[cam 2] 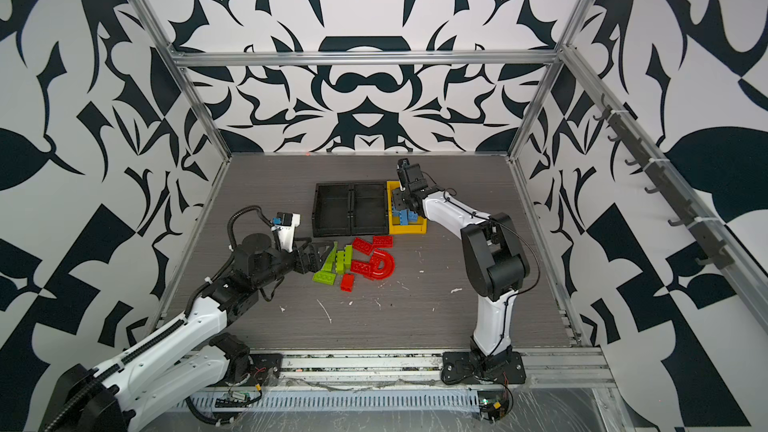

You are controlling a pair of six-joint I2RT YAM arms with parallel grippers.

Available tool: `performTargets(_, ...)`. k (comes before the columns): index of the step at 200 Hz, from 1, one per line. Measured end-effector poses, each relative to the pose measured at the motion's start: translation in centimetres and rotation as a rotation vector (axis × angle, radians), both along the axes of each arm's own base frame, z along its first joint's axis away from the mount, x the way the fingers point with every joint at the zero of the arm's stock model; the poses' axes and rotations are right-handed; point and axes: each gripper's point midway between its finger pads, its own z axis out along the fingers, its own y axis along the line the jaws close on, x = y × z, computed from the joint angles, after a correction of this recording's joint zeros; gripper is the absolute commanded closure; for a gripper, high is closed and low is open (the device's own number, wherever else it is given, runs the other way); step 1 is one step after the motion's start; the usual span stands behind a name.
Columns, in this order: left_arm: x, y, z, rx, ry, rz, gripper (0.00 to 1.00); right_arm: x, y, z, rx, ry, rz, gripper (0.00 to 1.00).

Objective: Sort the legos into containers by color
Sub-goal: 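Carry the blue brick with the right gripper into the yellow bin and release, then move the right gripper back over the red 2x2 brick near the green bricks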

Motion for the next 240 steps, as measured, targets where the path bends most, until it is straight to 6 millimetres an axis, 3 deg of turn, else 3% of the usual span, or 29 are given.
performTargets(33,0.0,0.0,0.0,0.000,0.001,0.000,0.00,0.0,-0.1,0.1,0.011,0.001,-0.013,0.38)
performTargets(71,0.0,0.0,0.0,0.000,0.000,0.000,0.00,-0.7,-0.3,2.2,0.035,-0.031,-0.009,0.32)
performTargets(103,0.0,0.0,0.0,0.000,0.000,0.000,0.00,-5.1,-0.1,6.5,0.101,-0.119,0.014,0.29)
performTargets(128,0.0,0.0,0.1,-0.001,-0.003,0.001,0.00,-11.1,3.0,8.3,0.147,-0.191,0.117,0.28)
performTargets(143,0.0,0.1,0.3,-0.004,-0.010,0.005,0.00,-15.0,5.3,7.1,0.158,-0.187,0.198,0.28)
performTargets(161,0.0,0.3,0.7,-0.008,-0.024,0.014,0.00,-19.5,7.6,3.4,0.136,-0.125,0.293,0.28)
performTargets(188,0.2,0.7,1.5,-0.013,-0.050,0.040,0.00,-24.7,9.3,-2.1,0.056,-0.028,0.390,0.28)
performTargets(214,0.2,1.2,2.0,-0.016,-0.072,0.064,0.00,-27.4,11.3,-4.4,0.001,-0.010,0.453,0.27)
performTargets(240,0.4,1.5,2.1,-0.011,-0.079,0.079,0.00,-28.6,12.5,-6.1,-0.026,0.000,0.480,0.27)
